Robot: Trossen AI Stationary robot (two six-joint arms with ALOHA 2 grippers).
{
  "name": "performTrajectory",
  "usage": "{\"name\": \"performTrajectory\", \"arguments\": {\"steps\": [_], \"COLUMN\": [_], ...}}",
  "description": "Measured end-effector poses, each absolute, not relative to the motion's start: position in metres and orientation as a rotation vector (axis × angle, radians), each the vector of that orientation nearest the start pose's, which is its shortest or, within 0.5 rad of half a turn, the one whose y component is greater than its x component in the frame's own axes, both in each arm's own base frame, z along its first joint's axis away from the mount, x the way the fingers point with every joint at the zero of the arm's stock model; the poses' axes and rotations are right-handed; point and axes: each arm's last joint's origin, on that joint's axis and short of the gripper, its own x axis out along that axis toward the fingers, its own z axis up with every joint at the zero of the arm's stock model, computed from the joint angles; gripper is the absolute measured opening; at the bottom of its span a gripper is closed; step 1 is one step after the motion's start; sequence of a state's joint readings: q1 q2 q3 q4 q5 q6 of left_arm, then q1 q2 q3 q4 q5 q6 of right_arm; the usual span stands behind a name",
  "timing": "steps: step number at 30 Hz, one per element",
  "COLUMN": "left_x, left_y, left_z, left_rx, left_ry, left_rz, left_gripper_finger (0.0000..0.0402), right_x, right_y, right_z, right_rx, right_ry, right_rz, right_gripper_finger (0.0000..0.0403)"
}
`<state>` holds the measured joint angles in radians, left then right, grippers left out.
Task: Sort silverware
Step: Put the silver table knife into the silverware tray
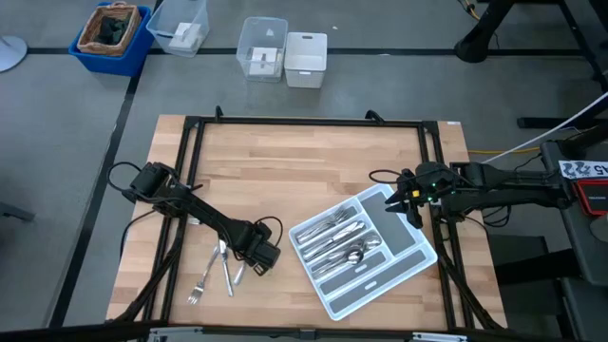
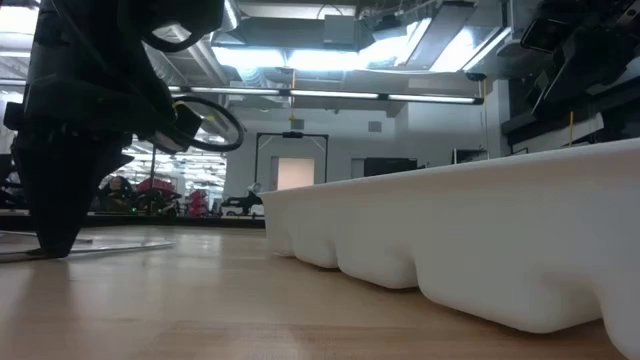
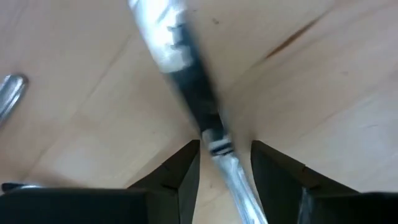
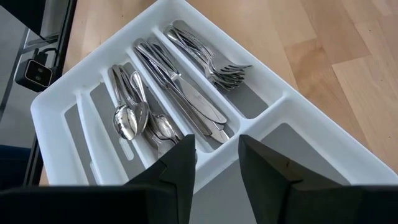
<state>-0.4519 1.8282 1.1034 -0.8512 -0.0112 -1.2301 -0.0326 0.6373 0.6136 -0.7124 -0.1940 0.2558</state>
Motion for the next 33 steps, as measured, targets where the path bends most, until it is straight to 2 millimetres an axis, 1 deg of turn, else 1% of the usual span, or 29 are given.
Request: {"name": "performTrajectory", "arguments": {"steps": [4, 8, 12, 20, 23, 29, 33], "left_x": [0.283, 0.285, 0.285, 0.284, 0.284, 0.285, 0.286], "left_y": [-0.136, -0.138, -0.14, -0.14, -0.14, -0.14, -0.138], "left_z": [0.143, 0.132, 0.125, 0.124, 0.124, 0.126, 0.134], "left_rx": [-0.602, -0.613, -0.645, -0.633, -0.647, -0.648, -0.674], "left_ry": [1.443, 1.482, 1.521, 1.527, 1.525, 1.52, 1.492], "left_rz": [0.595, 0.615, 0.644, 0.643, 0.652, 0.646, 0.634], "left_gripper_finger": [0.013, 0.0117, 0.0096, 0.0037, 0.0022, 0.0027, 0.0025], "right_x": [0.126, 0.125, 0.125, 0.125, 0.126, 0.126, 0.126], "right_y": [0.001, 0.001, 0.001, 0.001, 0.001, 0.001, 0.001], "right_z": [0.25, 0.25, 0.25, 0.25, 0.25, 0.25, 0.25], "right_rx": [0.327, 0.327, 0.328, 0.327, 0.327, 0.327, 0.327], "right_ry": [0.749, 0.75, 0.75, 0.749, 0.749, 0.749, 0.748], "right_rz": [0.06, 0.059, 0.058, 0.058, 0.058, 0.058, 0.058], "right_gripper_finger": [0.0124, 0.0124, 0.0124, 0.0124, 0.0124, 0.0124, 0.0124]}}
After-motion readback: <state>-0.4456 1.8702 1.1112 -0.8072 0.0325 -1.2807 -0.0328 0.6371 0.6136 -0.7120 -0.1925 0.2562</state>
